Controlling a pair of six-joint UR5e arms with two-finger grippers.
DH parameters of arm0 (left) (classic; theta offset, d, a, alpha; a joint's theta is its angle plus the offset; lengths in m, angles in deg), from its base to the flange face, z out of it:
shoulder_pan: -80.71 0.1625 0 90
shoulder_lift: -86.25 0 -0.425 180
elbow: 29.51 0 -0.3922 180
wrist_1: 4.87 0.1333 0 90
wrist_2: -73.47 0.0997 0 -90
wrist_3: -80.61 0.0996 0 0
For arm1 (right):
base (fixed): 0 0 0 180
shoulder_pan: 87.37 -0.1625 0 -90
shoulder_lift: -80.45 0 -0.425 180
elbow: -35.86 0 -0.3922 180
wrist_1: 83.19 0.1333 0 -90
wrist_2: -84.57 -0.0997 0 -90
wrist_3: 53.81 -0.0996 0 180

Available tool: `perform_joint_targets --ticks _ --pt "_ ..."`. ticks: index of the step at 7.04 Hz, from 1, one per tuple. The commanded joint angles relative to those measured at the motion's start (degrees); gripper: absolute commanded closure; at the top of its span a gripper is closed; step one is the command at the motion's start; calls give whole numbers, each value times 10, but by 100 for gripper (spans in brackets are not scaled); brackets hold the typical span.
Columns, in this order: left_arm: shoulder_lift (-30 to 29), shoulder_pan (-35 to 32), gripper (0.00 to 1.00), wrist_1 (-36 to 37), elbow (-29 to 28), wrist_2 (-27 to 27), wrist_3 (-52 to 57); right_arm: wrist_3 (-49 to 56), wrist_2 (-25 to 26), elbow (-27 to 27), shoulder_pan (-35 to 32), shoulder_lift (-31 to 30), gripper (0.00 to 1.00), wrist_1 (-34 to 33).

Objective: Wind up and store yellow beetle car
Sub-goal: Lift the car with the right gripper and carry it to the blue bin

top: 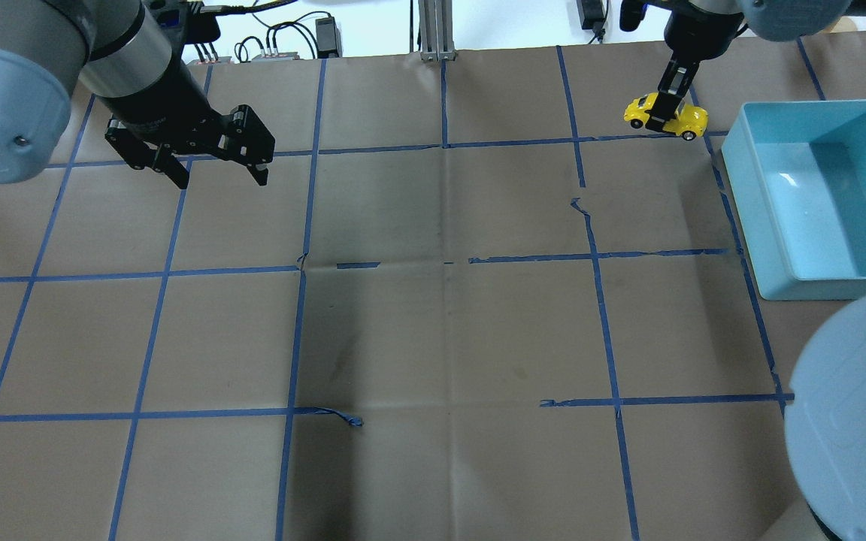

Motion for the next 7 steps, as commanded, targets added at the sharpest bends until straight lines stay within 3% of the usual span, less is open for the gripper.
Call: perform_joint_targets --ticks 1,3,4,5,6,7 --pt "0 0 1 0 0 0 0 -254 -3 -28 6 -85 84 37" --pt "0 0 1 0 0 0 0 -287 -7 -71 72 -111 80 31" --pt "0 0 1 0 0 0 0 -307 -38 -72 120 -105 76 28" --pt "0 0 1 0 0 0 0 -333 -38 -76 158 -105 74 28" --pt "0 0 1 0 0 0 0 -390 -27 -90 174 -105 74 22" --pt "0 0 1 1 0 0 0 -445 14 -110 174 -98 77 2"
